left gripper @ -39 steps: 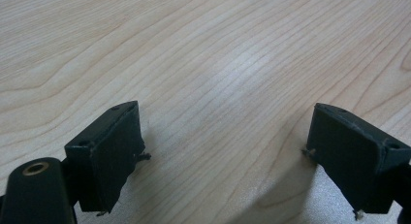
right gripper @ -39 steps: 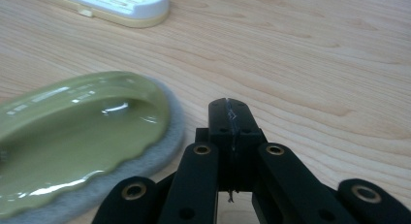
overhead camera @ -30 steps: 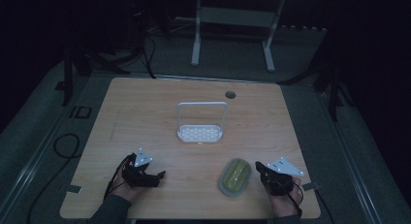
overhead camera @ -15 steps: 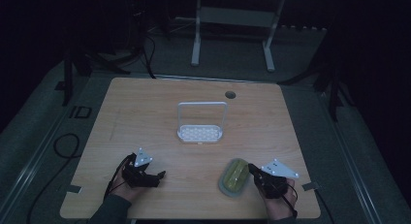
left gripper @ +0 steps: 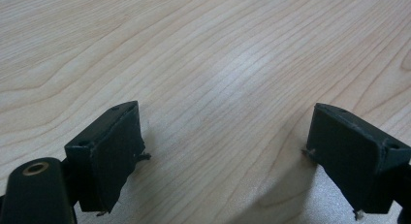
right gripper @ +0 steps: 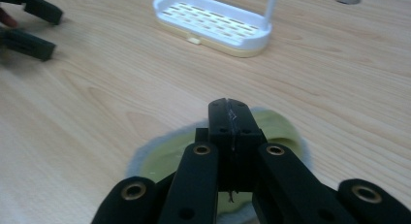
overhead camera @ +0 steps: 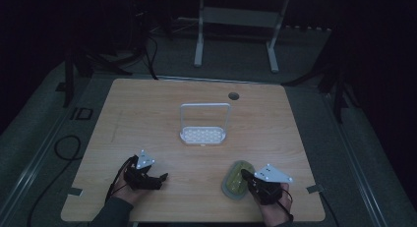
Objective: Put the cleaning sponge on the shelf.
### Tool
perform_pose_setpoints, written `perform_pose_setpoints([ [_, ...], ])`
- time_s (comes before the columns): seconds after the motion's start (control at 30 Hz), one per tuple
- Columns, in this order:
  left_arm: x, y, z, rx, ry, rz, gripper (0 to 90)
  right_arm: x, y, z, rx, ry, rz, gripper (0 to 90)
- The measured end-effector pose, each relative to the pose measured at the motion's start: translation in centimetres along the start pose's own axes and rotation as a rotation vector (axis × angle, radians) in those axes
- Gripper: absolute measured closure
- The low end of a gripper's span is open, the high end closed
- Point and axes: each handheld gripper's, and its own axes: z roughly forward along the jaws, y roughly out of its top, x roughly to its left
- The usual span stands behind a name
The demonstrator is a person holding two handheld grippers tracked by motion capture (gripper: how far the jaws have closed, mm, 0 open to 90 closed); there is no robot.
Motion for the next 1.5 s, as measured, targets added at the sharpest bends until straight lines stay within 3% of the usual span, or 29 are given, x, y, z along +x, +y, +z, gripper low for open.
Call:
perform_pose_setpoints([
  [0.43, 0.0, 0.0, 0.0, 0.0, 0.0, 0.0, 12.8, 2.9, 0.0, 1.2, 0.025, 0.073, -0.043, 89.8],
  [0.7, 0.0, 0.0, 0.0, 0.0, 0.0, 0.0, 12.7, 3.9, -0.5, 2.0, 0.075, 0.114, -0.076, 89.8],
  [1.1, 0.0, 0.0, 0.0, -0.001, 0.0, -0.001, 12.8, 3.8, -1.0, 1.9, 0.116, 0.129, -0.097, 89.8],
  [1.5, 0.0, 0.0, 0.0, 0.0, 0.001, -0.003, 12.8, 2.3, -2.2, 0.2, 0.144, 0.09, -0.085, 89.8],
])
